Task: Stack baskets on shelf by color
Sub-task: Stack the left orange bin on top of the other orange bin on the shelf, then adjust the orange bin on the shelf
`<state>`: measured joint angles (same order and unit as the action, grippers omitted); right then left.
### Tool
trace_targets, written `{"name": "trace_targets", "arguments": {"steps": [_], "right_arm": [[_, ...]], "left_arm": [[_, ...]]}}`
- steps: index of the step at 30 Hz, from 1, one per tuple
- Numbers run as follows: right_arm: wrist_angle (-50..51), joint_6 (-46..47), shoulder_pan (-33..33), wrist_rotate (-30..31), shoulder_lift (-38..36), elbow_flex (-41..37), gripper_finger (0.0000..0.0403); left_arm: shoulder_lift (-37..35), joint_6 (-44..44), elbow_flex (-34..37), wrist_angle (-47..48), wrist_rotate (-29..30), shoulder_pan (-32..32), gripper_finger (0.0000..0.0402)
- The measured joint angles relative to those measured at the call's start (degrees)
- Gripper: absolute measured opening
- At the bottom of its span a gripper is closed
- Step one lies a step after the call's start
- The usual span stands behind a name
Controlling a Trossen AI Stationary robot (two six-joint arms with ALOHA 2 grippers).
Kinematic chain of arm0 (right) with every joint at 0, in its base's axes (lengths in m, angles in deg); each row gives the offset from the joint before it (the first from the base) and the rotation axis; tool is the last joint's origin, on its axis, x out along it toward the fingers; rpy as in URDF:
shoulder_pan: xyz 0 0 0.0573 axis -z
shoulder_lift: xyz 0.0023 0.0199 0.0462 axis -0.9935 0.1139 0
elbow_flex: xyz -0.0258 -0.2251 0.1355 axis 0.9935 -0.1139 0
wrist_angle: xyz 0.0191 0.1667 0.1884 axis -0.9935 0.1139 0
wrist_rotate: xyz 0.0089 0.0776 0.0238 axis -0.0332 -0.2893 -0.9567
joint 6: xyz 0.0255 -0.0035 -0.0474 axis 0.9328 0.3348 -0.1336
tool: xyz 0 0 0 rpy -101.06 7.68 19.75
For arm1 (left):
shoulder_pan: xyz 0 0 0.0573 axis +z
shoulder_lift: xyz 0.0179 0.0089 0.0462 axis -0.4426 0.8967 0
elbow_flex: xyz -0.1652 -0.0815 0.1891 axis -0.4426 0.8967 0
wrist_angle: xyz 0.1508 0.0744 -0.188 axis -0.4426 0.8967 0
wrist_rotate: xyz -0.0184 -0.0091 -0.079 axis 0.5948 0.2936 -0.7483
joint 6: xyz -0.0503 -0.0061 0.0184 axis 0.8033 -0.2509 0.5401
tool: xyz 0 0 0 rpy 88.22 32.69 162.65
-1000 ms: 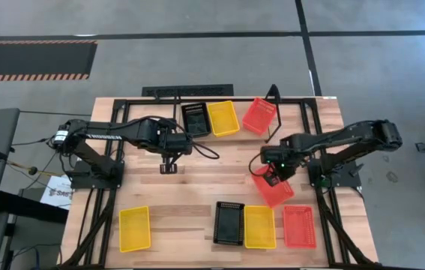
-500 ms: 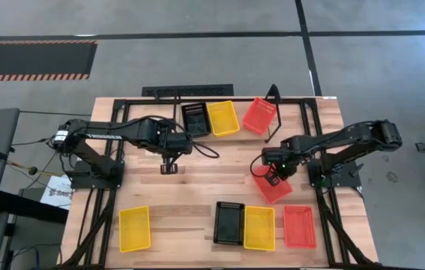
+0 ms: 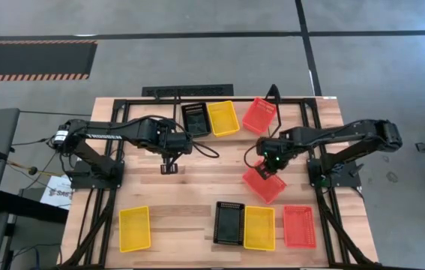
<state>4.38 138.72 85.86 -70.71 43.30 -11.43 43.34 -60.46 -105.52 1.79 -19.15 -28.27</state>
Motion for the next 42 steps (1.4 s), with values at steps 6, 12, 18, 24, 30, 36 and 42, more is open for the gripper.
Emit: {"name": "trace_targets", "arguments": {"steps": [6,12,18,24,30,36,42], "right_arm": [[7.3,-2.5,1.7,7.5,0.0,6.9,0.0128],[-2.4,-10.7,6.1,8.8,1.0,10.3,0.0127],[-5.0,-22.5,13.0,8.9,7.0,14.6,0.0115],[2.7,-37.1,18.0,8.5,16.5,22.4,0.0112],[15.9,-47.4,21.0,15.0,24.5,30.4,0.0112],[16.6,-50.3,23.4,18.2,25.9,33.5,0.0113],[12.4,-50.0,24.4,14.6,25.9,33.1,0.0113]], "left_arm": [[0.0,-0.1,0.0,0.0,0.0,0.1,0.0],[0.0,-1.2,0.0,-0.3,0.4,0.3,0.0],[0.0,-1.3,0.0,-0.7,0.4,0.3,0.0],[0.0,-1.2,0.0,-0.7,0.4,0.3,0.0],[0.0,0.1,0.0,-0.6,0.4,0.3,0.0],[0.0,0.4,0.0,-0.6,-0.1,0.3,0.0],[0.0,0.7,0.0,-0.6,-0.1,0.4,0.0]]}}
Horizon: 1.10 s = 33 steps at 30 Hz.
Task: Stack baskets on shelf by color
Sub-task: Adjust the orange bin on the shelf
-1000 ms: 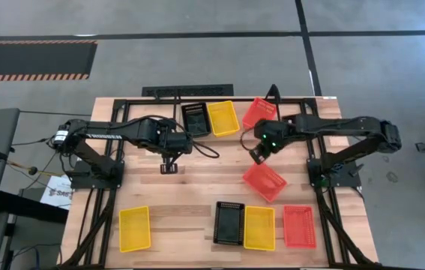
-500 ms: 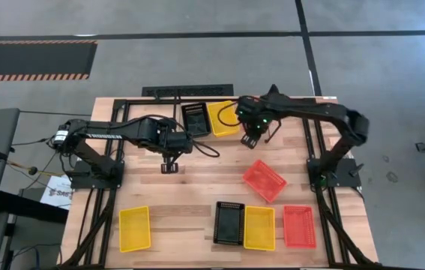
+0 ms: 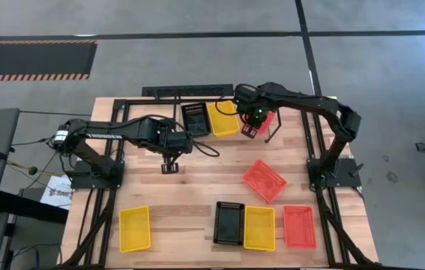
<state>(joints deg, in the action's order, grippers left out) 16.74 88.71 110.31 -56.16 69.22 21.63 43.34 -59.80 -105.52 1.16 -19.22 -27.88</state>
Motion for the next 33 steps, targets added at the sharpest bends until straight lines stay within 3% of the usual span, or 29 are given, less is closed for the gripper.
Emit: {"name": "trace_targets", "arguments": {"steps": [27,33], "right_arm": [[-4.5,0.2,2.6,-4.3,0.5,-1.2,0.0113],[-7.3,0.6,3.3,-6.5,0.5,-5.9,0.0113]], "left_arm": [[0.0,0.2,0.0,0.0,0.0,0.0,0.0],[0.0,0.7,0.0,0.1,0.0,0.0,0.0]]}}
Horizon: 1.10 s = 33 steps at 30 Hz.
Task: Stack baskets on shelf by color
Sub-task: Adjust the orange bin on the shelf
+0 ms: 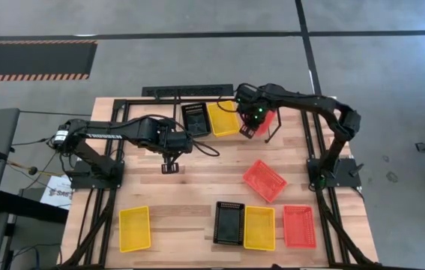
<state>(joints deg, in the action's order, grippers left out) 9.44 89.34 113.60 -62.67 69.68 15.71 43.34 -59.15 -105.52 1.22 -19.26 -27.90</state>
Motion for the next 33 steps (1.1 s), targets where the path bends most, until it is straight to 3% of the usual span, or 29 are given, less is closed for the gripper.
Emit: {"name": "trace_targets", "arguments": {"steps": [12,20,33], "right_arm": [[-5.2,0.7,-0.1,-1.6,0.0,-7.3,0.0109],[-2.4,-1.9,-0.7,-1.2,-0.1,-7.3,0.0013],[0.7,-15.3,-6.4,-1.0,-0.2,-7.2,0.0005]], "left_arm": [[0.0,0.0,0.0,-0.1,-0.1,1.1,0.0],[0.0,0.3,0.0,-0.2,-1.0,2.0,0.0],[0.0,1.4,0.0,-0.2,-1.0,2.0,0.0]]}}
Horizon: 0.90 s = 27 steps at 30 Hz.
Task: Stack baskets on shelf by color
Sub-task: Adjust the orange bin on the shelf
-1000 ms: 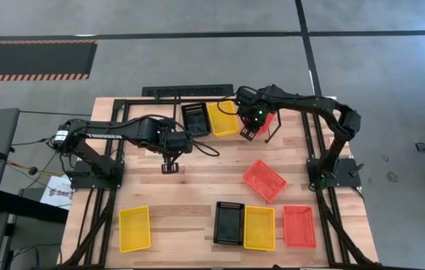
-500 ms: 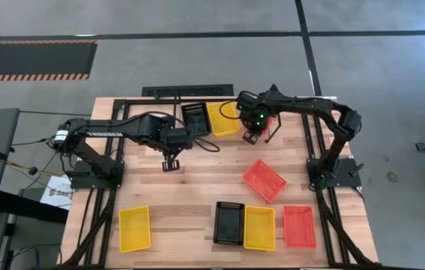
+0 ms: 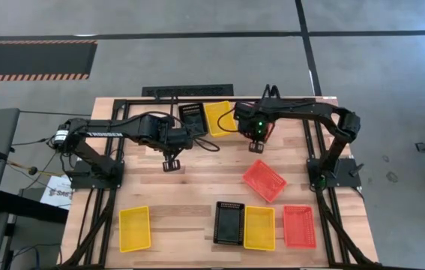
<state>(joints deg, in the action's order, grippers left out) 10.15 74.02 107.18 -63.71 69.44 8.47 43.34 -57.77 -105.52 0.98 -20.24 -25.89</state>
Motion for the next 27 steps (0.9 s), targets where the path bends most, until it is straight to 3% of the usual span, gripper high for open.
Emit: {"name": "trace_targets", "arguments": {"steps": [6,17,27], "right_arm": [[3.1,-4.9,-0.3,-0.1,0.0,0.3,0.0003],[2.2,-9.4,-0.6,0.1,0.1,8.4,0.0003],[3.9,-12.0,2.1,-0.3,0.3,8.3,0.0003]], "left_arm": [[0.0,1.4,0.0,0.0,0.0,0.0,0.0],[0.0,3.5,0.0,0.0,0.0,0.0,0.0],[0.0,3.8,0.0,0.0,0.0,0.0,0.0]]}}
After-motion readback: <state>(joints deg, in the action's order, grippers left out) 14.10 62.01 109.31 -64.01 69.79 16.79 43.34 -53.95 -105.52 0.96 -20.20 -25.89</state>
